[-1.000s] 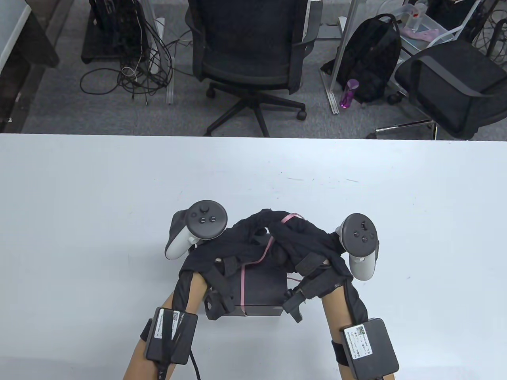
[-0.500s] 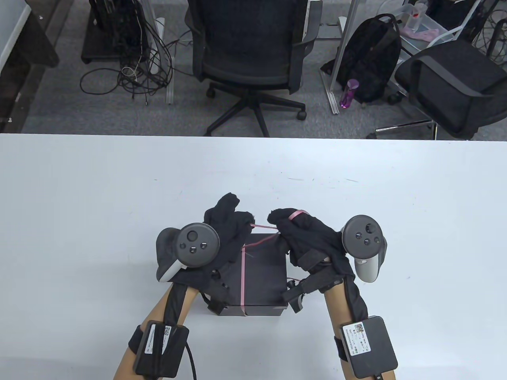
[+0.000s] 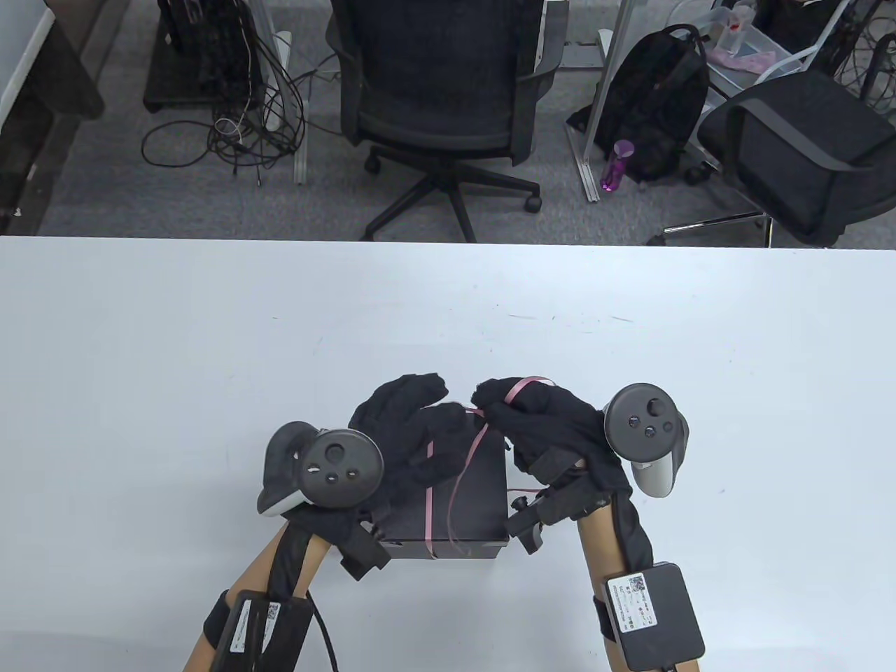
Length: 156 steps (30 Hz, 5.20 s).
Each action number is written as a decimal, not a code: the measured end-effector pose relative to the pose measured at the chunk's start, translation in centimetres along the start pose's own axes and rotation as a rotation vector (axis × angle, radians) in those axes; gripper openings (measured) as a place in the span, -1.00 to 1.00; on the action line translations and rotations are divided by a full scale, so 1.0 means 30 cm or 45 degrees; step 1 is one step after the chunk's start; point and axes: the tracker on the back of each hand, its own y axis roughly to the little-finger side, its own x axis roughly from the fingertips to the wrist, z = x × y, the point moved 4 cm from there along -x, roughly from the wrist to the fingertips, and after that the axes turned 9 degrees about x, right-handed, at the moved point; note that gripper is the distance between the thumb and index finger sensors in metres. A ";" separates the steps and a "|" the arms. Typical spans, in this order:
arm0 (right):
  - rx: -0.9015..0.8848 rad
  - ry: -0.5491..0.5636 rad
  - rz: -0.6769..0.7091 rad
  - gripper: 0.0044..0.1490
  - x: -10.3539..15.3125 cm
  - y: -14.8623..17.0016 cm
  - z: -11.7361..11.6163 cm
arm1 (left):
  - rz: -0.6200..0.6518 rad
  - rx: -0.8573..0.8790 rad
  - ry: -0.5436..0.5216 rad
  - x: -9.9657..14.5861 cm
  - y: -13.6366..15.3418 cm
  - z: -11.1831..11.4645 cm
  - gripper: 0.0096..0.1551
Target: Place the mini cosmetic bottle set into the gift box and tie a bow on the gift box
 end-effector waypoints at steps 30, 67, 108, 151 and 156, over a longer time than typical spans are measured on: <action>0.156 0.031 -0.086 -0.50 0.031 0.039 -0.105 | -0.411 0.206 0.438 -0.033 0.183 0.098 -0.51; 0.844 0.288 -0.416 -0.49 0.368 0.385 0.052 | -0.698 -1.090 -0.354 0.388 0.481 -0.098 -0.57; 0.377 0.027 -0.266 -0.20 0.330 0.420 -0.064 | -0.442 -0.225 -0.099 0.322 0.436 -0.012 -0.23; 1.848 -0.164 -0.065 -0.61 0.277 0.215 -0.243 | -0.478 -0.035 -0.211 0.316 0.437 0.065 -0.52; 1.765 -0.064 -0.179 -0.48 0.235 0.237 -0.245 | -0.477 -0.038 -0.159 0.314 0.439 0.067 -0.52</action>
